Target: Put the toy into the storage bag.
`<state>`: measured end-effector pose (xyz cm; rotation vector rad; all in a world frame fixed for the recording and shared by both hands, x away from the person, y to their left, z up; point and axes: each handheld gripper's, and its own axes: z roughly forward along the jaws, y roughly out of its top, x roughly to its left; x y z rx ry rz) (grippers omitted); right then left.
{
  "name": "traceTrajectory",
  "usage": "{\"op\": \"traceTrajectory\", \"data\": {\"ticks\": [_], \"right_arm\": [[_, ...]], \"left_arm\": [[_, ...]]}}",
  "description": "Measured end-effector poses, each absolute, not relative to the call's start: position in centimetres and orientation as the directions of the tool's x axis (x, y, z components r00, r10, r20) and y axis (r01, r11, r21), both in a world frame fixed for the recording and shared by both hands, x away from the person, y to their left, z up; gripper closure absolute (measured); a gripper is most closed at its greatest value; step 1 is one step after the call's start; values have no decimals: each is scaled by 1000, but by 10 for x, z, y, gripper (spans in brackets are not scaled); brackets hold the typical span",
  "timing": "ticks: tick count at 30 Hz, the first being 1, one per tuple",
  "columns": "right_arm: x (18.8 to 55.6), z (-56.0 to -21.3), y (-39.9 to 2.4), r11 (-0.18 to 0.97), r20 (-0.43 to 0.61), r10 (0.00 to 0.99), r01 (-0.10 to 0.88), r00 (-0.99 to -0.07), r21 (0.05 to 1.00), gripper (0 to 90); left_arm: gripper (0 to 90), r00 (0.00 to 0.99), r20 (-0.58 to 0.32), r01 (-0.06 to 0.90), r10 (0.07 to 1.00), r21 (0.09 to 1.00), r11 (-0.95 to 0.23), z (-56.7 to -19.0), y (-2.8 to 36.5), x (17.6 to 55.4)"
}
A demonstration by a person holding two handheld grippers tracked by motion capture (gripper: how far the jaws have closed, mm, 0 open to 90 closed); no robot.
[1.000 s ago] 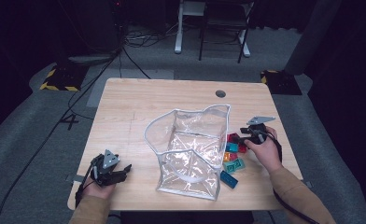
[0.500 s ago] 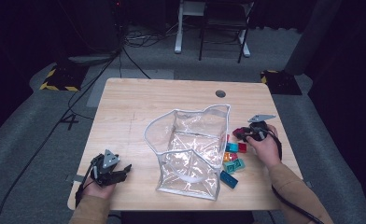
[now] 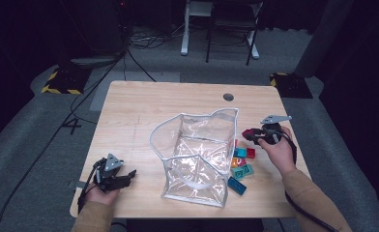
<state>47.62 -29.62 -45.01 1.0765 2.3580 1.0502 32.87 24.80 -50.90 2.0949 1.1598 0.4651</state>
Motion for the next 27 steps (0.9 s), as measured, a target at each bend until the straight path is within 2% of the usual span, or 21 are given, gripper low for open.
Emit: {"op": "traceTrajectory", "data": {"ticks": [7,15,23,27], "right_arm": [[466,-420,-297,421,4,747,477,-665,771,590],[455,-389,-294,426,-11,731,444,-682,788,590],[443,-353,-290,421,-18,712,406,-702,811,590],[437,-336,-286,428,-39,704,380,-709,820,590]], "left_arm": [[336,536,-24,602,844,711,-362,-509,248,330],[273,517,-30,616,855,706,-348,-509,243,332],[142,505,-32,635,863,691,-346,-510,237,338],[119,496,-31,640,868,688,-341,-510,235,339]]}}
